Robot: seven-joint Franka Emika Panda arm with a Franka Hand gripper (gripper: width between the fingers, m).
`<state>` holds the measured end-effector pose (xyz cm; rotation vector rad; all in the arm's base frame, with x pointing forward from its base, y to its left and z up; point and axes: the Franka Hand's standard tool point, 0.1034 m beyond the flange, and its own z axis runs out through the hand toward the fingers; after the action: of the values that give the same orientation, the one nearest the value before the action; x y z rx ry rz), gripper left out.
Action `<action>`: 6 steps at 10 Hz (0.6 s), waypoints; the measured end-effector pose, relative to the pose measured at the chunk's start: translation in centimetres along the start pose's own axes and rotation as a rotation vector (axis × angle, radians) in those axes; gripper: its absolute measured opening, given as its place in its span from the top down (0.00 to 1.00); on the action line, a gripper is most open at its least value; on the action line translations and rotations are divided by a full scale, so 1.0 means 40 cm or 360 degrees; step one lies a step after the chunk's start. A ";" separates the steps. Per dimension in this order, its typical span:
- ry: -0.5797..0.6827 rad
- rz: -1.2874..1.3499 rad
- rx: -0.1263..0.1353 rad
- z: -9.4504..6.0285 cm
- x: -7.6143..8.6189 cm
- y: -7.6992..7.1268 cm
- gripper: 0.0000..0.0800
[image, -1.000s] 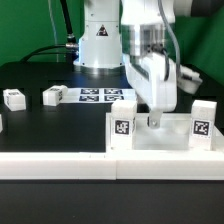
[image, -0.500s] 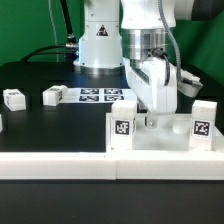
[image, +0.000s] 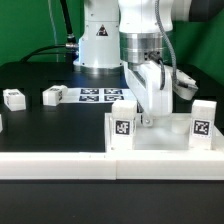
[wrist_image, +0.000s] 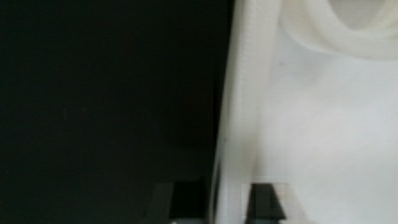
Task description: Assemble square table
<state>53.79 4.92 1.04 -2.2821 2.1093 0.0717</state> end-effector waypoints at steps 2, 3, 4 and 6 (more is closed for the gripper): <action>0.0000 0.0000 0.0000 0.000 0.000 0.000 0.90; 0.0000 0.0000 0.0000 0.000 0.000 0.000 0.90; 0.0000 0.0000 0.0000 0.000 0.000 0.000 0.90; 0.0003 -0.0009 0.0004 -0.001 0.004 0.003 0.90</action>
Offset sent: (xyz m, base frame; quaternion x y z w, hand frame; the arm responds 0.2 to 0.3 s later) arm 0.0000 0.0000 0.0000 0.0000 0.0000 0.0000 1.0000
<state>53.68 4.74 1.07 -2.2874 2.1026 0.0668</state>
